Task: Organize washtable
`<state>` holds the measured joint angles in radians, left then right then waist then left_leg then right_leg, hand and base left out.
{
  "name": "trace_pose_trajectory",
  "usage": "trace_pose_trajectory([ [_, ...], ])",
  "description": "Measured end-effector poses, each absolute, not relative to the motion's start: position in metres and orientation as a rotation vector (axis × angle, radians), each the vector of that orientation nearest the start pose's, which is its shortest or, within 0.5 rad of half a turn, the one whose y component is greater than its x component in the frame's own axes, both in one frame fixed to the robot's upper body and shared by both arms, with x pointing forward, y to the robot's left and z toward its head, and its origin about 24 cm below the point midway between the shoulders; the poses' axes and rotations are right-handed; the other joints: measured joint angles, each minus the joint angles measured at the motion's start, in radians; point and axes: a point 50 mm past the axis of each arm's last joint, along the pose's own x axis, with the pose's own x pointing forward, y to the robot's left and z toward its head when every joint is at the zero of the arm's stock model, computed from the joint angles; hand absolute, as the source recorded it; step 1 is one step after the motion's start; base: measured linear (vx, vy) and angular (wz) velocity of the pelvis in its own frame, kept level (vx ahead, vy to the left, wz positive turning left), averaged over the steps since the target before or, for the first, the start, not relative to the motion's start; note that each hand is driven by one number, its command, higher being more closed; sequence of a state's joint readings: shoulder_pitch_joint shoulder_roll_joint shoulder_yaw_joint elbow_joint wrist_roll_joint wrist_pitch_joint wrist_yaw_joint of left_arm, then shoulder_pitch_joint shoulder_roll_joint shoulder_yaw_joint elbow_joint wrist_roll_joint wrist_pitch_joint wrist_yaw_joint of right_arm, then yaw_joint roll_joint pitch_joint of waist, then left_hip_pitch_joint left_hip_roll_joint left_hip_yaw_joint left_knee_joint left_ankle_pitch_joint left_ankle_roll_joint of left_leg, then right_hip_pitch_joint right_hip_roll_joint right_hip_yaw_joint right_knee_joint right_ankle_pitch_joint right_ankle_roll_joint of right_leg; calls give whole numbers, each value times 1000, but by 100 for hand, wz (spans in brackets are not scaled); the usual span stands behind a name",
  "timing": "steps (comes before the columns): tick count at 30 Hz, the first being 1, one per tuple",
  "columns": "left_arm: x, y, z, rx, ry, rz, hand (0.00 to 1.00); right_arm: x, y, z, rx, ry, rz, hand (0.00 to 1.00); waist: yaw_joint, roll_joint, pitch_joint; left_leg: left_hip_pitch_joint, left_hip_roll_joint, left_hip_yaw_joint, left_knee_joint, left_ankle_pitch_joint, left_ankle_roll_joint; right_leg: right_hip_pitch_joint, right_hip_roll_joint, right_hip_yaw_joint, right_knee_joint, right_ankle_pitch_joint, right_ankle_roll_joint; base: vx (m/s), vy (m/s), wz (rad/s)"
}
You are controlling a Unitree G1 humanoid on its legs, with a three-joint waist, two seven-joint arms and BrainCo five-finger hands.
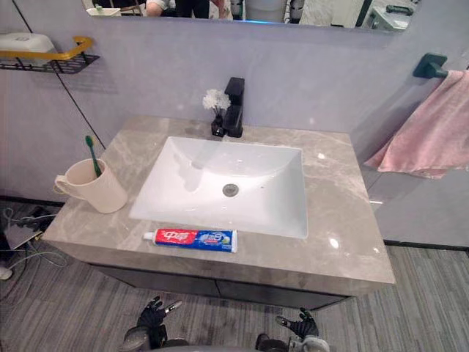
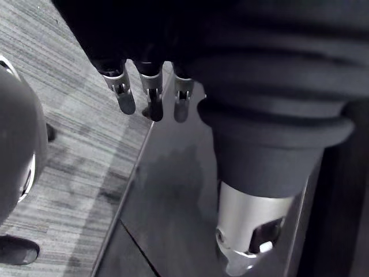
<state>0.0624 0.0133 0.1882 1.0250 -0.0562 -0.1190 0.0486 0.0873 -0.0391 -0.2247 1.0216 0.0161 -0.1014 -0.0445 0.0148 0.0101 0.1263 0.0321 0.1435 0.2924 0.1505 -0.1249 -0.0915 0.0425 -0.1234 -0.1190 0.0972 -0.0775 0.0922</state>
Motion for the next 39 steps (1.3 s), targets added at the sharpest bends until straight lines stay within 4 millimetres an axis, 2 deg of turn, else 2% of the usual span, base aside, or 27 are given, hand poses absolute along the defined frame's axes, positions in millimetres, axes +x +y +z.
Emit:
trace_pose_trajectory([
  [1, 113, 188, -155, -92, 966, 282, 0, 103, -197, -157, 60, 1002, -292, 0, 2, -21, 3, 16, -23, 7, -9, 4, 11, 6, -19, 6, -9, 3, 6, 88, 203, 6],
  [6, 100, 196, -158, -81, 1000, 306, 0, 103, -195, -158, 65, 1011, -289, 0, 1, -19, 1, 73, -73, 21, -54, 4, 25, 33, -47, 35, -32, 3, 9, 88, 141, -13],
  [19, 98, 195, -160, -58, 1029, 277, 0, 99, -207, -160, 36, 1048, -298, 0, 0, -13, -9, 104, -66, 4, -81, 5, 25, 42, -24, 68, -64, 11, 12, 20, -11, -10],
  [20, 93, 197, -162, -45, 1054, 292, 0, 79, -221, -163, -3, 1122, -324, 0, -2, -2, -33, 120, -73, -42, -114, 7, 28, 59, -19, 70, -117, 48, 15, 0, 0, 0],
  [28, 94, 195, -162, -35, 1054, 274, 0, 75, -222, -164, 23, 1130, -349, 0, -2, -3, -33, 120, -73, -46, -113, 7, 28, 61, -19, 67, -117, 48, 15, 0, 0, 1],
  [35, 100, 188, -161, 1, 1048, 182, 0, 51, -225, -167, 170, 1158, -489, 0, -2, -5, -32, 125, -75, -82, -105, 12, 29, 91, -23, 28, -119, 48, 15, -15, -11, 14],
  [39, 100, 187, -161, 17, 1046, 162, 0, 46, -228, -167, 216, 1154, -545, 0, -2, -7, -32, 125, -75, -101, -111, 26, 27, 98, -24, 10, -116, 48, 15, -70, -37, 15],
])
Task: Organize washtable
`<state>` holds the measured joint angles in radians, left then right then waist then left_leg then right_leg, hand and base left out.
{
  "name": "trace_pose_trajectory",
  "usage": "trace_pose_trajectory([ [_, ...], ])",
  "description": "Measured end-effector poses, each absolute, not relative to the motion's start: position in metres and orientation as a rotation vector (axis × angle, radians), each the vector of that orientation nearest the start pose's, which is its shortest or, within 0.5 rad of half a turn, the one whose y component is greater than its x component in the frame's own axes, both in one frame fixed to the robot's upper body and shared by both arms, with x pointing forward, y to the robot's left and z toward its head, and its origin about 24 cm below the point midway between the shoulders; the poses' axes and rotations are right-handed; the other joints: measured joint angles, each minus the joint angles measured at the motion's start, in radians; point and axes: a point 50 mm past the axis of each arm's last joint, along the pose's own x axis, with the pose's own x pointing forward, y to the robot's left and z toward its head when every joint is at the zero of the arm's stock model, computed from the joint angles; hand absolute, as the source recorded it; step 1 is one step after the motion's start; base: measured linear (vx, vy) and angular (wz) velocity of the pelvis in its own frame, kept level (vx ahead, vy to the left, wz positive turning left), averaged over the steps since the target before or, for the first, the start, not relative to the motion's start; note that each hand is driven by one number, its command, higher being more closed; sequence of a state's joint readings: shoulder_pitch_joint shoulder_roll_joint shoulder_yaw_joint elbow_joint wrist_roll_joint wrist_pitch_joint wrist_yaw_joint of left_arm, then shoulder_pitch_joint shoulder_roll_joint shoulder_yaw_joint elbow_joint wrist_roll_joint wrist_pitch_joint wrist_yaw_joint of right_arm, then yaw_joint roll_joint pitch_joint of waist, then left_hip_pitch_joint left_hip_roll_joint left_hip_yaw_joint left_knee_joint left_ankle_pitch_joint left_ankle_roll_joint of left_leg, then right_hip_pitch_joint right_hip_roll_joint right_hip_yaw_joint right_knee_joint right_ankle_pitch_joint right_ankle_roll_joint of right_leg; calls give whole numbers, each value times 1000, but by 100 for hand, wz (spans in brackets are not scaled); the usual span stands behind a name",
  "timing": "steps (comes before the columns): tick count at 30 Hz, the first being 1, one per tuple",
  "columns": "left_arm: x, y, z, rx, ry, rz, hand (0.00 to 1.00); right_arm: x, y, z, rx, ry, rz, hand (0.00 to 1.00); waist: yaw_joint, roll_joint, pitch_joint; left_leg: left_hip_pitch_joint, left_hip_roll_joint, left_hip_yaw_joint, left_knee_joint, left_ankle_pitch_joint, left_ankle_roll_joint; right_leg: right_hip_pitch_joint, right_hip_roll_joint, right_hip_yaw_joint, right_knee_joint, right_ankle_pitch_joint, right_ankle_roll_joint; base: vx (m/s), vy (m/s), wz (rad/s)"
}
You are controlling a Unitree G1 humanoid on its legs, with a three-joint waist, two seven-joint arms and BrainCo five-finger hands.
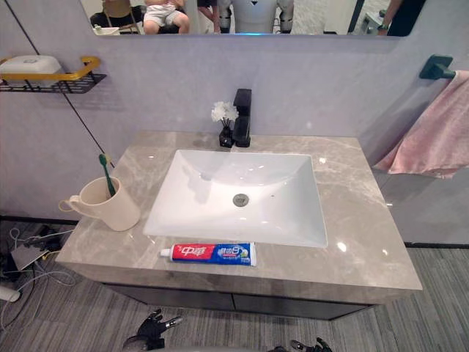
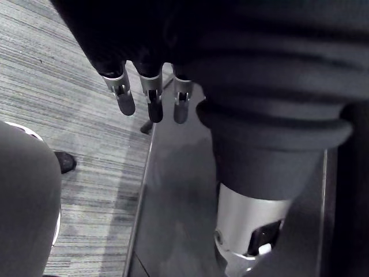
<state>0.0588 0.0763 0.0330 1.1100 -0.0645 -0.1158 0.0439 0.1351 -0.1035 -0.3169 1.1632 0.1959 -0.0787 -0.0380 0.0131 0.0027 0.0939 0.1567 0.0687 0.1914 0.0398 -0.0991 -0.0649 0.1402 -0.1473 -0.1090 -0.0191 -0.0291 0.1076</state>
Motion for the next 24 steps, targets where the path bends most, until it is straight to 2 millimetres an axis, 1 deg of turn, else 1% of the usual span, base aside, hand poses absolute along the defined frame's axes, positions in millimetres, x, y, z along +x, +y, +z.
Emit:
trace_pose_trajectory([
  [4, 100, 187, -161, 16, 1048, 163, 0, 46, -228, -167, 218, 1153, -547, 0, 0, -3, -1, -1, 0, -13, -5, 9, -1, 2, 0, -11, -1, 4, -1, -67, -30, 8],
  [8, 98, 192, -161, -1, 1049, 198, 0, 43, -229, -167, 231, 1155, -568, 0, 1, -5, -1, -5, -2, -40, -8, 15, -3, 13, -2, -38, -4, 5, -1, -33, -22, 17],
  [11, 91, 203, -161, -32, 1057, 276, 0, 41, -232, -167, 241, 1151, -590, 0, 1, -6, -3, -6, -3, -57, -27, 30, -5, 16, -1, -58, -8, 4, -1, -20, -34, 17],
  [16, 68, 228, -161, -81, 1082, 455, 0, 38, -237, -166, 258, 1143, -633, 0, 2, -5, -5, -5, -6, -93, -34, 35, -5, 43, -2, -98, -20, 3, 1, 3, -27, 23],
  [17, 62, 239, -159, -106, 1075, 528, 0, 37, -239, -165, 265, 1138, -648, 0, 2, -6, -5, -5, -7, -104, -35, 36, -6, 48, -3, -110, -21, 0, 3, -11, -19, 20],
  [18, 60, 246, -158, -115, 1067, 564, 0, 37, -240, -165, 268, 1135, -654, 0, 3, -7, -5, -5, -7, -106, -37, 37, -6, 48, -3, -111, -20, -1, 4, -17, -21, 17],
  [19, 58, 261, -153, -121, 1038, 636, 0, 39, -242, -164, 266, 1124, -659, 0, 9, -7, -5, -6, -7, -108, -39, 38, -7, 48, -3, -115, -20, -2, 5, -18, -18, 9],
  [20, 60, 280, -145, -120, 991, 710, 0, 42, -244, -163, 262, 1108, -659, 0, 15, -1, -2, -7, -7, -111, -40, 39, -7, 49, -3, -119, -19, -3, 5, -19, -15, 7],
  [21, 63, 290, -140, -115, 954, 749, 0, 43, -244, -162, 261, 1100, -658, 0, 21, -1, -2, -7, -7, -111, -40, 39, -7, 49, -3, -121, -19, -3, 5, -22, -11, 6],
  [22, 74, 311, -123, -103, 842, 816, 0, 44, -245, -162, 258, 1087, -658, 0, 33, 0, -1, -9, -7, -113, -40, 39, -7, 50, -4, -124, -19, -5, 4, -24, -12, 12],
  [23, 86, 331, -101, -64, 712, 861, 0, 46, -245, -161, 256, 1074, -656, 0, 35, 3, 1, -13, -8, -121, -39, 39, -7, 51, -6, -135, -17, -7, 4, -23, -12, 17],
  [24, 92, 339, -88, -51, 637, 877, 0, 47, -245, -160, 255, 1067, -657, 0, 36, 2, 0, -16, -9, -125, -39, 39, -7, 51, -6, -139, -16, -8, 4, -18, -11, 22],
])
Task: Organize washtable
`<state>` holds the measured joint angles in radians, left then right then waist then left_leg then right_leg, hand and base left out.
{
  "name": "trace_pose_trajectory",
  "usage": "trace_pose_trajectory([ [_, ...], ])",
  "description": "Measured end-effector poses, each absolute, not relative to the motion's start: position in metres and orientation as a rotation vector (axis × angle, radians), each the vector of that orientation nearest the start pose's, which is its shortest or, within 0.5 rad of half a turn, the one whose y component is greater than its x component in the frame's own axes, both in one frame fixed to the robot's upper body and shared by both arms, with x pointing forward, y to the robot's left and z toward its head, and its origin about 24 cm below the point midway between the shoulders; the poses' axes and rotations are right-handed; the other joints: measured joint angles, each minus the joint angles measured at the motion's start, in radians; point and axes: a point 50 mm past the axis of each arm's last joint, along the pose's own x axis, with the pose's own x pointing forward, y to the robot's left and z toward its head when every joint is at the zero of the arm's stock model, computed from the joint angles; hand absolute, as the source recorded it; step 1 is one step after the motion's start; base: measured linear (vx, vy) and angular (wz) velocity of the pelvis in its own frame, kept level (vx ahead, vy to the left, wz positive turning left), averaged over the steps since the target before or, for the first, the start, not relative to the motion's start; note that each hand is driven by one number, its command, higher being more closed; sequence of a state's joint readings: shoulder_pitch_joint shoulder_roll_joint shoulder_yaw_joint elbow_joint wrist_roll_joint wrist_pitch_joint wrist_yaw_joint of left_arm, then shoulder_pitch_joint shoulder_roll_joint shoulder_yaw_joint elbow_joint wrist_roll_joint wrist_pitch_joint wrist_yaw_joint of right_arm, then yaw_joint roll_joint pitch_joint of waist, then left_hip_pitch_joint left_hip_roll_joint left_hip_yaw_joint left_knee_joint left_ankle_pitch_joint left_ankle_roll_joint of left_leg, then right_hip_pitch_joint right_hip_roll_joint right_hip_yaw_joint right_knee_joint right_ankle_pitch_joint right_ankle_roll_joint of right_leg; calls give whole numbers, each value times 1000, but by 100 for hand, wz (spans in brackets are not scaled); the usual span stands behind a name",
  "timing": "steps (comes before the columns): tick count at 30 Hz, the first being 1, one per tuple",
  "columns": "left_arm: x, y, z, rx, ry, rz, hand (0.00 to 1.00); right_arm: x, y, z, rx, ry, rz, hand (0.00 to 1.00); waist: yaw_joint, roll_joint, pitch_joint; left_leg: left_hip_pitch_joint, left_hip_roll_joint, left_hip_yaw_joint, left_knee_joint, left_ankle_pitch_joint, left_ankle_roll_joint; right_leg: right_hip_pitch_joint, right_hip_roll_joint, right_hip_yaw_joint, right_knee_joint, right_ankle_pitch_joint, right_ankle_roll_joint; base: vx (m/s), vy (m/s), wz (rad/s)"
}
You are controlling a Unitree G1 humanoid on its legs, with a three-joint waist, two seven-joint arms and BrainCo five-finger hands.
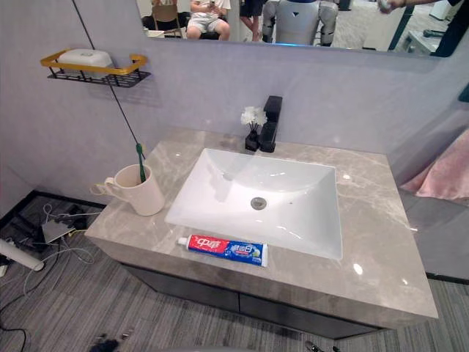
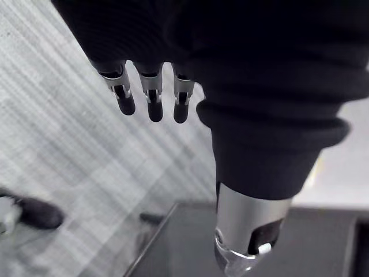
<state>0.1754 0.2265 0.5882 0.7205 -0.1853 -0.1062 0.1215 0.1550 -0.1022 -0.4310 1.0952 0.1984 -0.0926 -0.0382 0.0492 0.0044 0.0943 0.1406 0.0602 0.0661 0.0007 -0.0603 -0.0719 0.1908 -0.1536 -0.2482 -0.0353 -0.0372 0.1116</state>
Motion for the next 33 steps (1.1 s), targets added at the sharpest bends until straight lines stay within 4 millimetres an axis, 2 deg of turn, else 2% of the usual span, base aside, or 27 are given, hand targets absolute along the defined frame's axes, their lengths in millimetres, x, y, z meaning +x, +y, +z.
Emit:
trace_pose_trajectory([
  [2, 121, 357, -35, -4, 334, 913, 0, 45, -246, -158, 247, 1041, -662, 0, 23, 2, 0, -7, -5, -11, 1, 1, 2, 2, -5, -14, 0, -2, 1, -10, -3, 18],
  [3, 127, 358, -21, 8, 265, 914, 0, 45, -246, -157, 246, 1038, -660, 0, 24, 2, 0, -8, -6, -14, 1, 2, 3, 6, -6, -22, 0, -3, 2, 4, -2, 25],
  [4, 135, 358, 5, 32, 131, 918, 0, 45, -243, -158, 252, 1036, -658, 0, 23, -6, -5, -8, -8, -26, 5, 2, 3, 14, -10, -34, 0, -8, 5, 8, -6, 26],
  [5, 143, 352, 29, 48, 5, 910, 0, 44, -241, -159, 259, 1041, -654, 0, 25, 1, -3, -9, -9, -33, 11, 2, 3, 18, -14, -42, 3, -13, 7, 11, -9, 26],
  [6, 146, 348, 41, 56, -54, 902, 0, 44, -239, -159, 264, 1041, -652, 0, 24, -5, -7, -10, -9, -37, 13, 2, 3, 20, -16, -47, 6, -16, 9, 3, -9, 21],
  [8, 159, 328, 80, 114, -240, 841, 0, 45, -234, -160, 283, 1041, -635, 0, 28, -5, -11, -13, -10, -38, 16, 1, 4, 19, -19, -55, 16, -22, 10, -6, -1, 13],
  [11, 170, 297, 115, 185, -396, 731, 0, 46, -232, -161, 296, 1040, -628, 0, 35, 2, -14, -14, -11, -40, 20, -1, 7, 19, -20, -54, 16, -22, 10, 0, 0, 0],
  [12, 175, 277, 131, 203, -478, 647, 0, 46, -231, -161, 298, 1041, -627, 0, 40, 4, -16, -14, -12, -41, 23, -3, 9, 19, -21, -52, 16, -22, 10, -20, 0, -3],
  [14, 179, 245, 152, 214, -596, 518, 0, 46, -231, -161, 299, 1040, -626, 0, 40, 6, -17, -14, -13, -41, 28, -5, 11, 20, -21, -50, 18, -22, 10, -29, 2, -3],
  [15, 179, 222, 163, 208, -674, 420, 0, 46, -231, -161, 302, 1041, -619, 0, 38, 7, -18, -15, -13, -41, 34, -7, 10, 20, -21, -49, 18, -22, 10, -31, 3, -3],
  [18, 181, 183, 169, 177, -734, 230, 0, 43, -227, -163, 302, 1063, -592, 0, 21, 8, -19, -14, -12, -40, 35, -7, 10, 19, -20, -45, 19, -22, 9, -38, -2, -3],
  [23, 182, 146, 164, 251, -729, -6, 0, 37, -221, -166, 278, 1109, -547, 0, 17, 8, -20, -7, -10, -24, 34, -8, 8, 15, -12, -21, 16, -19, 7, -29, -1, -12],
  [28, 182, 130, 163, 363, -749, -127, 0, 35, -224, -166, 254, 1125, -531, 0, 18, 1, -24, -6, -4, -1, 33, -9, 8, 2, -6, 6, 13, -11, 3, -34, -7, -14],
  [33, 189, 115, 144, 468, -681, -281, 0, 39, -225, -166, 229, 1126, -502, 0, 17, -4, -26, -6, -4, 15, 33, -8, 8, -8, -7, 25, 12, -2, 3, -43, 5, -11],
])
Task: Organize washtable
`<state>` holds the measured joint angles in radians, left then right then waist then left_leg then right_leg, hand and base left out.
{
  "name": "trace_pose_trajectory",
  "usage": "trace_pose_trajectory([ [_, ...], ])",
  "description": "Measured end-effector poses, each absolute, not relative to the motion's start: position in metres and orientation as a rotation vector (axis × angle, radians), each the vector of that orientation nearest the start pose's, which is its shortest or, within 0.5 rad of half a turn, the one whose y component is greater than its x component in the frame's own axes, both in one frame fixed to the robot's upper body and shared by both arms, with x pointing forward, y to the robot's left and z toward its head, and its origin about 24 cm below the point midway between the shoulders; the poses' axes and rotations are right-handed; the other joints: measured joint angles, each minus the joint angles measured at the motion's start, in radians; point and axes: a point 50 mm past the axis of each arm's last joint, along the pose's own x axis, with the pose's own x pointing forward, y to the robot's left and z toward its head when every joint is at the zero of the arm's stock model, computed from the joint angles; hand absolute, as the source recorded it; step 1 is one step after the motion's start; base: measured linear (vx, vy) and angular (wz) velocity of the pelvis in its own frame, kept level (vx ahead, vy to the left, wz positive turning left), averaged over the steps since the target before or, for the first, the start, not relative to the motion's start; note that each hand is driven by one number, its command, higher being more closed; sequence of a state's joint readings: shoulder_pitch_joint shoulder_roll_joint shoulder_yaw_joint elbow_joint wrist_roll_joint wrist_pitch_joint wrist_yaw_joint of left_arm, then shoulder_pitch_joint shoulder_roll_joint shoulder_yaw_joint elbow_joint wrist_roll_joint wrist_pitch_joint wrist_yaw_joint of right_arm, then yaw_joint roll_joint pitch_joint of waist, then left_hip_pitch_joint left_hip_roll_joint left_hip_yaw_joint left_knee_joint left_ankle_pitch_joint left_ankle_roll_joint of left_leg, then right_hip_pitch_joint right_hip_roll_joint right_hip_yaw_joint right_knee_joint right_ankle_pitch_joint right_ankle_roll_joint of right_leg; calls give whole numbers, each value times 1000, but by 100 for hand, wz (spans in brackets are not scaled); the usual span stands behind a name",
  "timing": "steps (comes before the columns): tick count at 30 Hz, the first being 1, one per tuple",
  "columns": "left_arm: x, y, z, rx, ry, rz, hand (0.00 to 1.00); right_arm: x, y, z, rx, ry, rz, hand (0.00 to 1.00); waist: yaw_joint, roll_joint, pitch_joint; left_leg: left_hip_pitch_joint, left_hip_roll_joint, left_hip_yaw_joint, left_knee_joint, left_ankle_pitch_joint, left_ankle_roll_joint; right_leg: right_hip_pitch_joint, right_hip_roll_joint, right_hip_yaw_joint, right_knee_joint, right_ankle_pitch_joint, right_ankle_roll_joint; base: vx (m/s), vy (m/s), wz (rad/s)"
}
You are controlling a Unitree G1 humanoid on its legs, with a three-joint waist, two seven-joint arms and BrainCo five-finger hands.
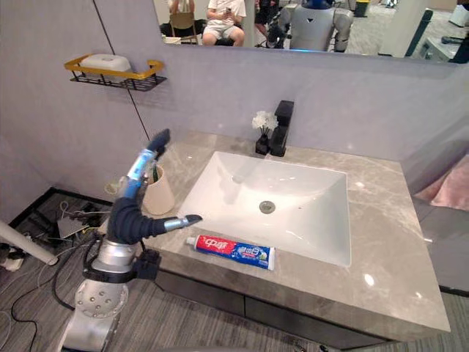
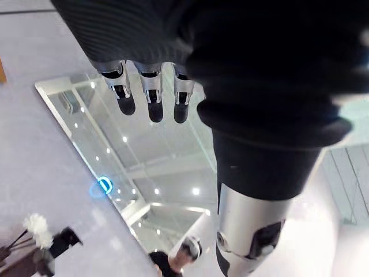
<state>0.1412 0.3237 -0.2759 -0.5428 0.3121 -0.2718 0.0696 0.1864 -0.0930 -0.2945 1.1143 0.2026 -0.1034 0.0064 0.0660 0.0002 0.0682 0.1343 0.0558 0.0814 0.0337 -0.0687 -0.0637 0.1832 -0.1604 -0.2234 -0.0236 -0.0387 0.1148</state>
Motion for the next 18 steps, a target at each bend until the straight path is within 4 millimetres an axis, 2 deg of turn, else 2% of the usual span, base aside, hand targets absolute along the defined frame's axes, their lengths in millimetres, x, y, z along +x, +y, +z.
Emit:
trace_pose_trajectory([
  [5, 199, 111, 105, 590, -512, -398, 0, 42, -227, -165, 195, 1124, -465, 0, -13, 2, -1, 1, -1, 1, -3, 1, 0, 3, 1, 1, -13, 9, -2, -36, -3, -3],
  [6, 200, 111, 98, 597, -482, -409, 0, 42, -228, -164, 193, 1123, -460, 0, -23, 3, -1, 1, -1, 1, -5, 1, 0, 3, 1, 0, -14, 9, -2, 0, 0, 0],
  [14, 200, 106, 73, 697, -386, -484, 0, 47, -235, -161, 178, 1091, -455, 0, -29, 7, -3, 13, -3, 3, -34, 7, -1, 8, 2, -5, -32, 9, -1, 0, 0, 0],
  [18, 202, 106, 67, 735, -356, -509, 0, 51, -235, -160, 178, 1081, -452, 0, -39, 7, -2, 16, -4, 3, -36, 7, -1, 16, 2, -8, -38, 9, -1, 1, -3, 1],
])
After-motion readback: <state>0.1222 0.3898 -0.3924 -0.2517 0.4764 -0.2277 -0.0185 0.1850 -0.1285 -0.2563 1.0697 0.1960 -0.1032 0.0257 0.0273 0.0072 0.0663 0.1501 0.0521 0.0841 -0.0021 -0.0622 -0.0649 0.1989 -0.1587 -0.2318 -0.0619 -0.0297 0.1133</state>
